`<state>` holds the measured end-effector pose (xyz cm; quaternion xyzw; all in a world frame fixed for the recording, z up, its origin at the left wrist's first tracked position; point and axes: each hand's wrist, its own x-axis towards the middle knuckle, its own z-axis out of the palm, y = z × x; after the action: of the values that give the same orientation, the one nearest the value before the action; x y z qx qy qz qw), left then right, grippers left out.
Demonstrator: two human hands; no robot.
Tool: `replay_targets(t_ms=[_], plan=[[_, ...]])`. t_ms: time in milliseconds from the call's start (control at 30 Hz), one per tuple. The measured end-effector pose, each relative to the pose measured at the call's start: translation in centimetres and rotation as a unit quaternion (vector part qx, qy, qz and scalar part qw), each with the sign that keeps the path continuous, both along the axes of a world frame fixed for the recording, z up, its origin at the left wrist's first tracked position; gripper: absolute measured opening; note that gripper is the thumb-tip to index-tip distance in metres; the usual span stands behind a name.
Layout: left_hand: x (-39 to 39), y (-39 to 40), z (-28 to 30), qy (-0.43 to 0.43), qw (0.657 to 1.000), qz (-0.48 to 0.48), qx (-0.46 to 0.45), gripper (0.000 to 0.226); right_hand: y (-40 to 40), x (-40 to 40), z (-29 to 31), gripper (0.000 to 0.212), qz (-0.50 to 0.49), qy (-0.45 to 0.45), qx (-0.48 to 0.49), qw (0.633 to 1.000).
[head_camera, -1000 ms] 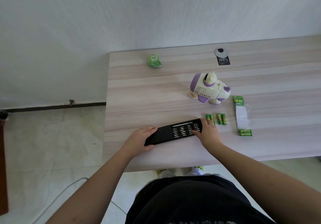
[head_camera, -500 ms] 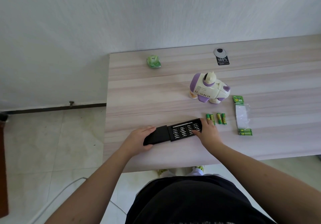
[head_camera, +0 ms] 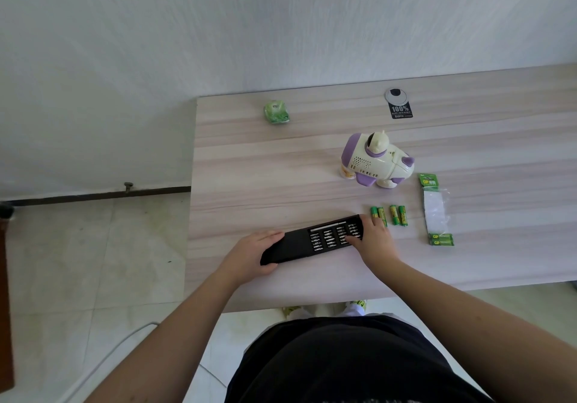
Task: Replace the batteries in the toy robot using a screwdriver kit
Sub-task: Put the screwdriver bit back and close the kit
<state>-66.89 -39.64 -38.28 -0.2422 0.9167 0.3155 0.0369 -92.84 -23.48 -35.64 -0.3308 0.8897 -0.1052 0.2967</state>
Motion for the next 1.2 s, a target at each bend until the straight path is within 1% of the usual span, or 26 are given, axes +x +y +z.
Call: replay_targets(t_ms=[433,667,767,933,1067,1200], plan=[[-1.7,0.5,0.9,-0.051,0.998,-0.014,-0.028,0.071,0.1,-0.1,0.0,0.057,0.009,-0.004,0.001,1.000],[-2.7,0.3,1.2,-0.068,0.996,-0.038,-0.031,0.071,0.2,-0.7,0.2,0.040,0.021,-0.016,-0.009,1.000],[-3.4,0.5,1.5,-0.075,0.996,-0.047,-0.033,0.071,0.3,-0.8,0.2,0.037,0.027,-0.019,-0.011,0.999],[-4.2,0.8,1.6,-0.086,0.994,-0.053,-0.032,0.071,0.4,-0.9,0.0,0.035,0.026,-0.019,-0.010,0.999],[-4.8,1.1,1.8,-0.103,0.992,-0.057,-0.044,0.072,0.4,-1.0,0.0,0.038,0.025,-0.019,0.001,0.999],[-5.5,1.3,2.1,-0.108,0.992,-0.056,-0.046,0.072,0.4,-1.1,0.0,0.038,0.022,-0.035,0.003,0.999]])
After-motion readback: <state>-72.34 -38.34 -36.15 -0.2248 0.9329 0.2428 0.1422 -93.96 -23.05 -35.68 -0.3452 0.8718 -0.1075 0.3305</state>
